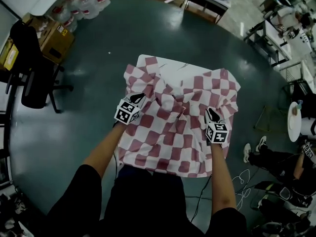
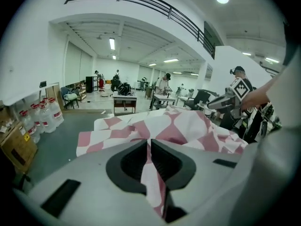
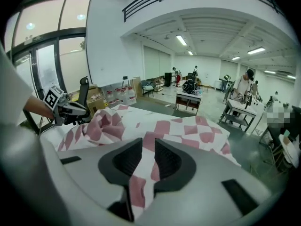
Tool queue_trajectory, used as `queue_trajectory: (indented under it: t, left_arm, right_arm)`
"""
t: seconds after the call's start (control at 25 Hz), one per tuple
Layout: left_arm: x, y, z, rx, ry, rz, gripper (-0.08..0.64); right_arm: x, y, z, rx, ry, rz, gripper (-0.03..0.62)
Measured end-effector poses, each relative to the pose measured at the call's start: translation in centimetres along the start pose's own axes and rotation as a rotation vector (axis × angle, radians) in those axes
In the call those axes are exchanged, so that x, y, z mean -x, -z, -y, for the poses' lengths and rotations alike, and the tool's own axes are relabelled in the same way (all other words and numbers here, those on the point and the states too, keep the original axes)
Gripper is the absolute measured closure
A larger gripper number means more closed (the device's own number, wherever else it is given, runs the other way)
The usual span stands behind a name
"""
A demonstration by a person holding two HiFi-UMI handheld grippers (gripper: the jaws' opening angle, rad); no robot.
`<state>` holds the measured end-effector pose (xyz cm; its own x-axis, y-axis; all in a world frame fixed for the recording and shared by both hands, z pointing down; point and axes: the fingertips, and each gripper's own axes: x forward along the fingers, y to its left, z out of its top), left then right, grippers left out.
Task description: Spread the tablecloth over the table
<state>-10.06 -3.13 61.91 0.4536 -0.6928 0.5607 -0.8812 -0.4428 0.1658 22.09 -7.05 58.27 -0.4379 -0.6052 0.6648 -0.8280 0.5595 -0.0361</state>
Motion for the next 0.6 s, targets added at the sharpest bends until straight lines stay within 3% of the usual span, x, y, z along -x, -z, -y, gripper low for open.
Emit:
queue_trajectory:
  t: [0.28, 0.44, 0.6]
  left_arm:
    - [-5.9, 1.1, -0.2, 0.007, 0.004, -0.084, 0.54]
    - [-8.2, 2.4, -1.0, -0.012, 0.015, -0.132, 0.54]
    - [-9.6, 3.0, -1.6, -0.009, 0.027, -0.165, 0.54]
  right_arm:
    - [-10.4, -1.8, -0.5, 0.065, -0.139, -0.059, 0.48]
    - [-15.0, -2.4, -2.1, 0.16, -0.203, -0.101, 0.477]
    - [-18.4, -1.1, -3.9, 0.219, -0.288, -0.224, 0.479]
